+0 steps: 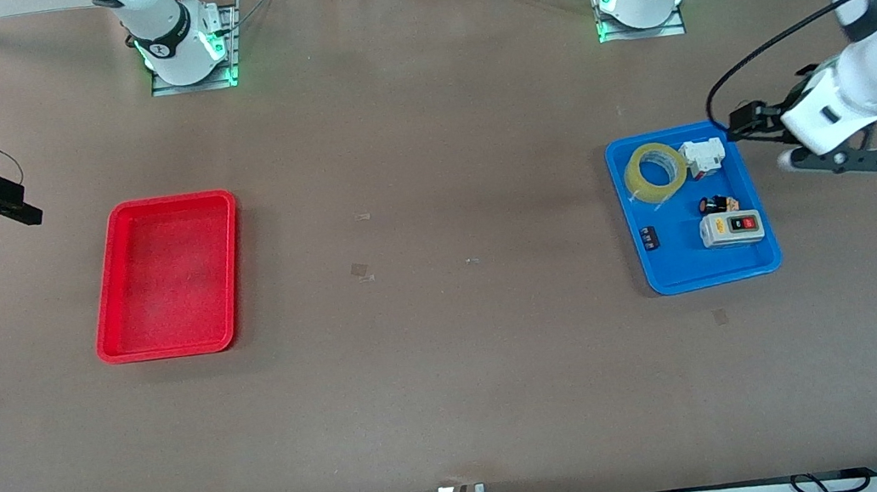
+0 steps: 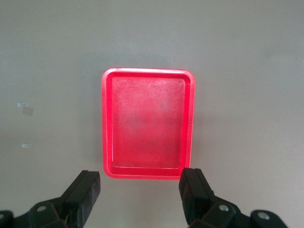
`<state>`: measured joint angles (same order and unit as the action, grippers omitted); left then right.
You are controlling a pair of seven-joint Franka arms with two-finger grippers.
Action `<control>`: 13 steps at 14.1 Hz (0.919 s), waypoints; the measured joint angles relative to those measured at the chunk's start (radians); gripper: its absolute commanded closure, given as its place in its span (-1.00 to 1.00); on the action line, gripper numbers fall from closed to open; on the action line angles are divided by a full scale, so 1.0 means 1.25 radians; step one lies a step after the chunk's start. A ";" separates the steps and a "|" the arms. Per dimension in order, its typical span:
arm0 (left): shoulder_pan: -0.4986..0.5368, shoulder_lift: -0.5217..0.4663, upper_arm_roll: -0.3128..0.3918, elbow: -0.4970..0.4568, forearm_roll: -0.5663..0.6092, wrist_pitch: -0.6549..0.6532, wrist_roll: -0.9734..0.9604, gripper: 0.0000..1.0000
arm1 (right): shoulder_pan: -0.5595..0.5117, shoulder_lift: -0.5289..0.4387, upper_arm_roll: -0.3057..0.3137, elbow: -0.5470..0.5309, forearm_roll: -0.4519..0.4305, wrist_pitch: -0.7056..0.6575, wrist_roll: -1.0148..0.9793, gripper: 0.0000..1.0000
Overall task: Place and move tape with both arms
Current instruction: 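Reach the left gripper down over the yellow tape roll on the blue tray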
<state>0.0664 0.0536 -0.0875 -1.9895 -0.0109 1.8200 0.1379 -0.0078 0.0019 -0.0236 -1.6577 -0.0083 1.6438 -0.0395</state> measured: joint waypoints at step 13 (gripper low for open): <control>-0.003 0.088 -0.039 -0.258 -0.005 0.338 -0.139 -1.00 | 0.000 0.000 0.000 0.000 0.000 -0.001 0.000 -1.00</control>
<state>0.0631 0.1639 -0.1365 -2.3124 -0.0172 2.2429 -0.0363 -0.0077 0.0019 -0.0235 -1.6575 -0.0083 1.6431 -0.0395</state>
